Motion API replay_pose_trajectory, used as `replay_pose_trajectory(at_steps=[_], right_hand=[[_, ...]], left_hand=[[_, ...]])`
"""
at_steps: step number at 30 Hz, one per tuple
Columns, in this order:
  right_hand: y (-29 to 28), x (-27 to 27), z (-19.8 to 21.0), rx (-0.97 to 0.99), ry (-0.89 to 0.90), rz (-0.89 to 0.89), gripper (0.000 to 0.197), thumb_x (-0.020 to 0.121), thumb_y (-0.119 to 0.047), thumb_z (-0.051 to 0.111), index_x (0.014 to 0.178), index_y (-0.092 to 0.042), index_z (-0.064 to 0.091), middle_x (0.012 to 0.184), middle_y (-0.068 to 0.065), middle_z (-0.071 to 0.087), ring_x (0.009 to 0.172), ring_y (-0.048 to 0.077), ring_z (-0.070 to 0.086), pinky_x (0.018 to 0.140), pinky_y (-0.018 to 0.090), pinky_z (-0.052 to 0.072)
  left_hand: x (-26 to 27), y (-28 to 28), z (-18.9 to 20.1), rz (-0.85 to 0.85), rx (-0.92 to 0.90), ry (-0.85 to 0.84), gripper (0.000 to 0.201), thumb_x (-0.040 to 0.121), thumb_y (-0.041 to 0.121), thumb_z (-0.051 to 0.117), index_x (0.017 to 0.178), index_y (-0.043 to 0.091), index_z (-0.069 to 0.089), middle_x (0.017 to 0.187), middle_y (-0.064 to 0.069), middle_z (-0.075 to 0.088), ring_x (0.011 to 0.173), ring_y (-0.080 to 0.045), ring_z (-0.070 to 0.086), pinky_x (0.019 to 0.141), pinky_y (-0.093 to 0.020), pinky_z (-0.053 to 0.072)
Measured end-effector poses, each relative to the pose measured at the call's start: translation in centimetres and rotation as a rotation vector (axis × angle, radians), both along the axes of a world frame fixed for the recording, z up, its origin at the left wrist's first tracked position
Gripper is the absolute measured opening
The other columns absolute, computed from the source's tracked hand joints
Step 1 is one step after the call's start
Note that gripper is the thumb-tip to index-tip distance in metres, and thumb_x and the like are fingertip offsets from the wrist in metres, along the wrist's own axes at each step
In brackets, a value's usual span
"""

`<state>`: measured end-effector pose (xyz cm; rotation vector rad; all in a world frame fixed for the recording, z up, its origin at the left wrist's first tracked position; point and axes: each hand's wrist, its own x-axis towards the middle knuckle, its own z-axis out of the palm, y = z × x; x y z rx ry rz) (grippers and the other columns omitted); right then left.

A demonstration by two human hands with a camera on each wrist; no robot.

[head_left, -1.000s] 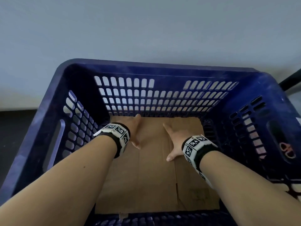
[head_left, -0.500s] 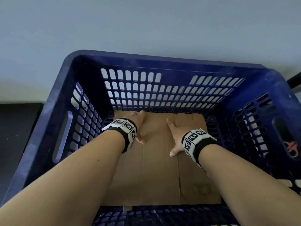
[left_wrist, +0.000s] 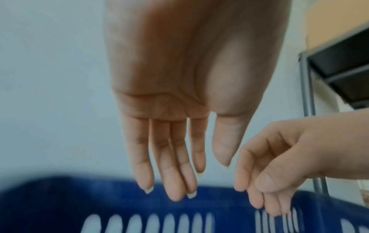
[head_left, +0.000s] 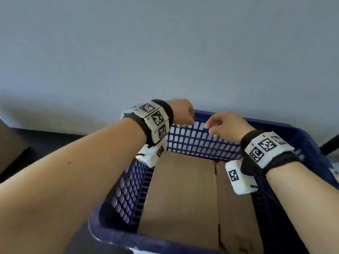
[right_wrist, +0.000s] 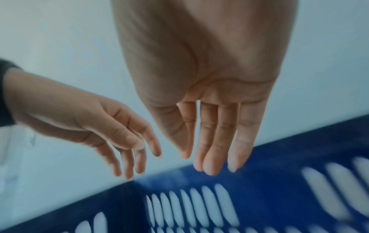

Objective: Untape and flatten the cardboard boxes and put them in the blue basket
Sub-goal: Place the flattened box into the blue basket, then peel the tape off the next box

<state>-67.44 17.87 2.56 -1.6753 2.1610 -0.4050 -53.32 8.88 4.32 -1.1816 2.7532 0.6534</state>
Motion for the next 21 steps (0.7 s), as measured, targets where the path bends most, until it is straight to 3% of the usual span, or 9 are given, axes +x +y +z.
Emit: replay_pose_trajectory(at_steps=[3,6,10,13,17,21], right_hand=[[-0.4,2.9,4.6,-0.243,-0.063,0.015,0.016,0.087,-0.012,0.058,0.092,-0.025,0.067,0.085,-0.005,0.067,0.08,0.009,0.062,0.066,0.02,0.042],[-0.4,7.3,7.5,-0.445,-0.178,0.068,0.018,0.087,-0.01,0.057,0.092,-0.022,0.069,0.081,-0.004,0.069,0.074,0.009,0.066,0.072,0.023,0.051],[-0.4,14.6,9.6,-0.526,-0.297,0.192,0.02,0.086,-0.008,0.055,0.088,-0.019,0.071,0.078,-0.002,0.071,0.071,0.011,0.069,0.076,0.026,0.054],[-0.9,20.4,10.4,-0.507,-0.34,0.287,0.021,0.084,-0.007,0.054,0.085,-0.019,0.072,0.076,-0.001,0.072,0.07,0.011,0.069,0.072,0.024,0.055],[-2.0,28.7,9.9,-0.464,-0.348,0.402,0.02,0.084,-0.008,0.056,0.082,-0.019,0.071,0.075,-0.001,0.072,0.068,0.01,0.069,0.067,0.021,0.054],[-3.7,36.6,7.2,-0.374,-0.379,0.444,0.018,0.085,-0.008,0.057,0.081,-0.019,0.071,0.076,0.001,0.072,0.07,0.012,0.07,0.069,0.022,0.055]], left_hand=[[4.6,0.6,5.2,0.084,-0.157,0.156,0.024,0.092,0.029,0.055,0.112,0.018,0.063,0.08,0.016,0.055,0.073,-0.001,0.055,0.073,-0.02,0.041],[9.8,1.8,8.0,0.184,-0.283,0.267,0.021,0.09,0.033,0.058,0.107,0.022,0.064,0.078,0.017,0.053,0.072,-0.002,0.054,0.062,-0.017,0.038],[17.7,3.7,9.5,0.331,-0.367,0.385,0.019,0.087,0.033,0.06,0.101,0.022,0.067,0.084,0.012,0.062,0.074,-0.005,0.057,0.061,-0.018,0.042],[24.1,4.6,9.1,0.456,-0.388,0.431,0.016,0.086,0.032,0.061,0.098,0.023,0.068,0.085,0.011,0.066,0.082,-0.01,0.063,0.061,-0.02,0.047],[33.0,4.7,6.8,0.601,-0.404,0.451,0.017,0.086,0.031,0.062,0.099,0.022,0.068,0.09,0.008,0.066,0.087,-0.011,0.063,0.077,-0.026,0.051],[42.5,4.1,3.7,0.715,-0.377,0.481,0.016,0.087,0.028,0.061,0.101,0.022,0.068,0.093,0.01,0.064,0.088,-0.008,0.059,0.078,-0.023,0.045]])
